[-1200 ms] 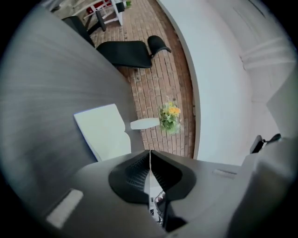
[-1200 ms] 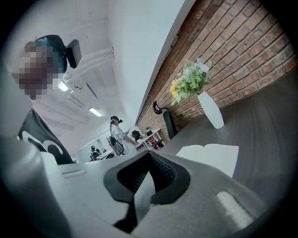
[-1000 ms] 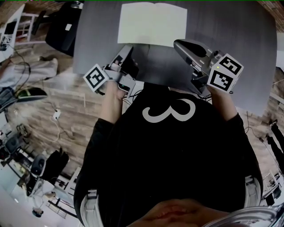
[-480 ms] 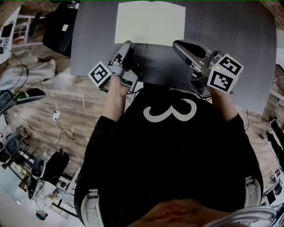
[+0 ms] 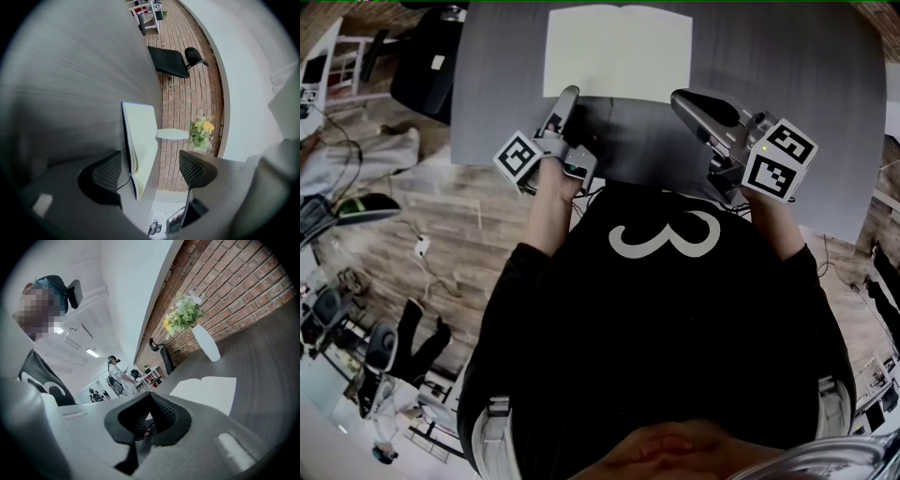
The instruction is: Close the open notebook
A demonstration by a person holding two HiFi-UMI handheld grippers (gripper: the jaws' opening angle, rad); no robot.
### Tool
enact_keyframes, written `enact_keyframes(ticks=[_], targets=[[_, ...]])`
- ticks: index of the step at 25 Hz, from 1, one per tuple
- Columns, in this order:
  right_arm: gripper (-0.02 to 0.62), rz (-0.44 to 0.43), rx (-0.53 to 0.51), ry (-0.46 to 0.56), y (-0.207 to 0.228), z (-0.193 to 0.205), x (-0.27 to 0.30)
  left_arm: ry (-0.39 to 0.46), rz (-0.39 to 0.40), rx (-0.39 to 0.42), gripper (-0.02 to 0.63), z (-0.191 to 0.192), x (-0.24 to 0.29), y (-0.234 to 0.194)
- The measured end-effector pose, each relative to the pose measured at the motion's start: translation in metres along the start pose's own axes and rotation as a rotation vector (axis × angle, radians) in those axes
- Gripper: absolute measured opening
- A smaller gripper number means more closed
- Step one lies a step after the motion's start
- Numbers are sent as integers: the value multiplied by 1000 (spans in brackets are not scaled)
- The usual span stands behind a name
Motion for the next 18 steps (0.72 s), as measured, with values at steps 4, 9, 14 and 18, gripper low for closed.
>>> enact_keyframes(ticks=[4, 9, 14, 18], targets=[[2, 9, 6, -1, 1, 1, -1, -1, 1, 10, 388, -1, 2, 1], [2, 17, 11, 5, 1, 0, 1, 0, -9, 17, 373, -3, 9, 4], [2, 30, 13, 13, 2, -1, -2, 8, -14, 12, 351, -5, 15, 4], [2, 39, 15, 20, 3, 0, -5, 23, -27, 7, 316, -7, 16, 1]])
Point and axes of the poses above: the fingertips, and each gripper's own axes: x forward along the fingers, y to its right, z out of its underside, the point moved 10 cm from there along -x, backward along the fingers, and after that the axes turned 11 degrees about -x, right-handed, at the moved point
